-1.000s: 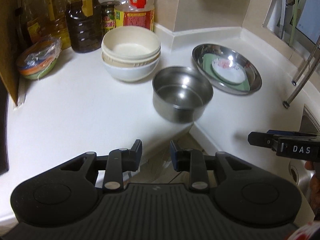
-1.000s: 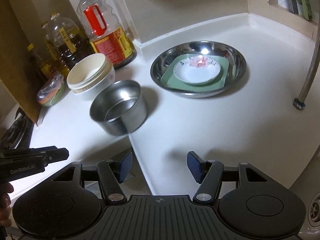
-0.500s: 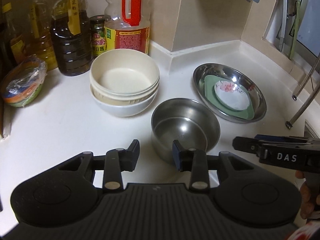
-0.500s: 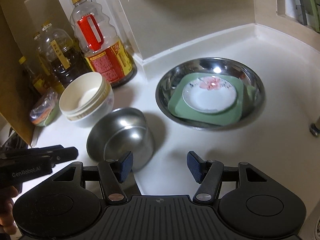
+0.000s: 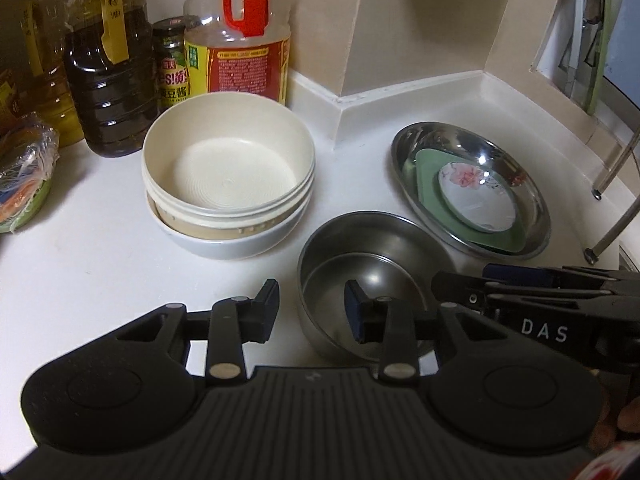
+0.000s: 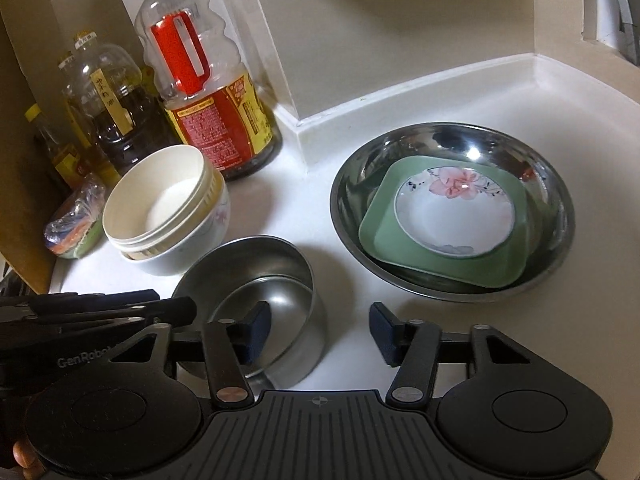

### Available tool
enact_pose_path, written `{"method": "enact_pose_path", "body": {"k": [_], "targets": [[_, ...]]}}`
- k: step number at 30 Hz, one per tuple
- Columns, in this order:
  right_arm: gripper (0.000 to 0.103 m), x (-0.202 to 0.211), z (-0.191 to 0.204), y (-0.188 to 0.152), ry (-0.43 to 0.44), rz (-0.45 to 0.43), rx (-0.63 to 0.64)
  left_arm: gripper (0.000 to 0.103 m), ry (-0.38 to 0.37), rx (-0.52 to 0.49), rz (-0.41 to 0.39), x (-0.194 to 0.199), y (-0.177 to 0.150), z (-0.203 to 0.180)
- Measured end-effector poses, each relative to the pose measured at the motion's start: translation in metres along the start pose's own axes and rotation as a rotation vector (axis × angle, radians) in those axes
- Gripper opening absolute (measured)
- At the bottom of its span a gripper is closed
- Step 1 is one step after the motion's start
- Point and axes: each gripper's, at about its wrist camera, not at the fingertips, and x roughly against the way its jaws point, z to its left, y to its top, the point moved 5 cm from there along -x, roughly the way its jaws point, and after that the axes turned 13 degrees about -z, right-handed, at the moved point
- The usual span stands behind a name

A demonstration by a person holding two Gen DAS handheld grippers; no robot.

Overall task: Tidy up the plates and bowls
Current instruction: 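Close the left gripper on the steel pot rim and lift it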

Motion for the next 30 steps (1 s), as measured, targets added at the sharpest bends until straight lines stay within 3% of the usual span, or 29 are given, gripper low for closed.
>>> {"method": "enact_pose_path", "body": {"k": [11,18,30], "targets": [[0.039,-0.02,0.002,-0.007,0.004,0.041,0.023,0.032,0.004,-0.007,0.035,-0.02,-0.004,0.005],[0.024,-0.024,0.004,-0.008,0.002,0.044,0.036,0.022,-0.005,-0.022,0.045,-0.025,-0.006,0.005],[0.017,-0.022,0.006,-0.009,0.01,0.033,0.046,0.011,-0.029,-0.04,0.051,-0.028,-0.009,0.002]]}}
